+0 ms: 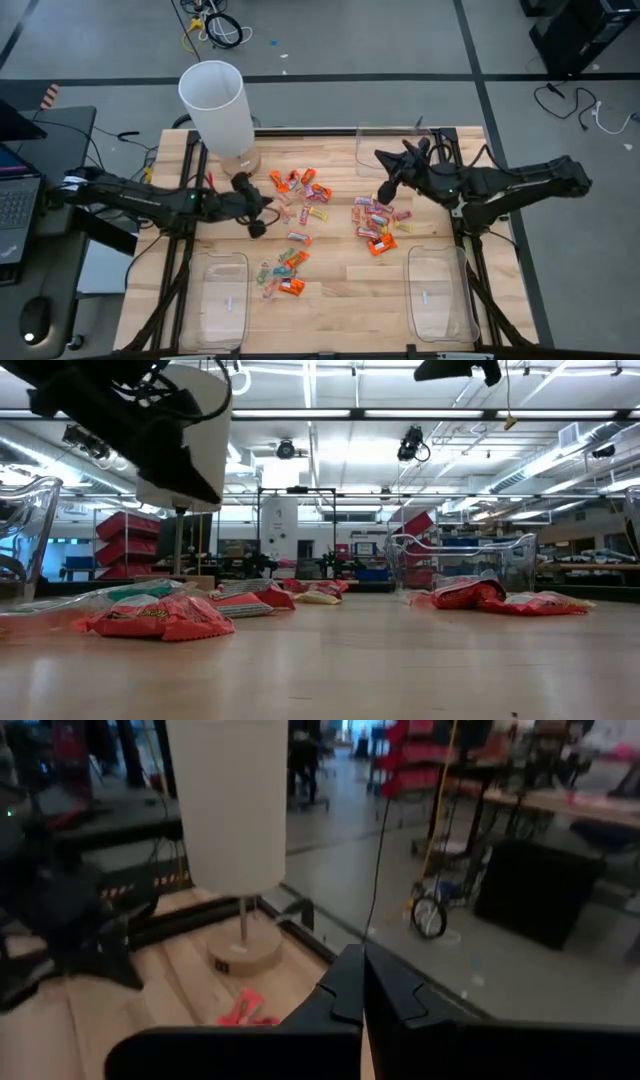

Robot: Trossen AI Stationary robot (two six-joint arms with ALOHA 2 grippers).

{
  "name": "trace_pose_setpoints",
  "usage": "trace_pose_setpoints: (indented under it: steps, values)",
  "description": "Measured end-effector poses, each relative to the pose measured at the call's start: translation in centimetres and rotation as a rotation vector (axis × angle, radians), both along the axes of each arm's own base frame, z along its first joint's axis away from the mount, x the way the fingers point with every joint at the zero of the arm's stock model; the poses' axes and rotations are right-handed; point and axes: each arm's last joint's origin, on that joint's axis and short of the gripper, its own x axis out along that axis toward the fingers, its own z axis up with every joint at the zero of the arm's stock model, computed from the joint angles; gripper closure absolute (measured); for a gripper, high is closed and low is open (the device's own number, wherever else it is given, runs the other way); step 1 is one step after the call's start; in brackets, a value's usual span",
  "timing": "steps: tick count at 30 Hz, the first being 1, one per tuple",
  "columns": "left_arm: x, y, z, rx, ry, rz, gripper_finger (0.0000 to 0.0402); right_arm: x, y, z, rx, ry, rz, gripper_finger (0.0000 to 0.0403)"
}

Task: Sort candy
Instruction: Put the orange gummy into the bottom left transparent bin

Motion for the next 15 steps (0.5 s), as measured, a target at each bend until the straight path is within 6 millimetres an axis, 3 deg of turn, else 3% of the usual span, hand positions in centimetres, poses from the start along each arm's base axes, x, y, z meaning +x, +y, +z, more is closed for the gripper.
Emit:
trace_pose_setpoints:
  steps: [9,15]
  values:
    - [0.7,0.1,-0.2,-0.004,0.016,-0.164,0.0394,1.0,-1.1,-1.0,0.074,0.085,0.242,0.0402]
    - [0.6,-0.3,-0.4,-0.07,0.039,-0.268,0.0394,2.6,-1.1,-1.9,0.043,0.119,0.259,0.0398]
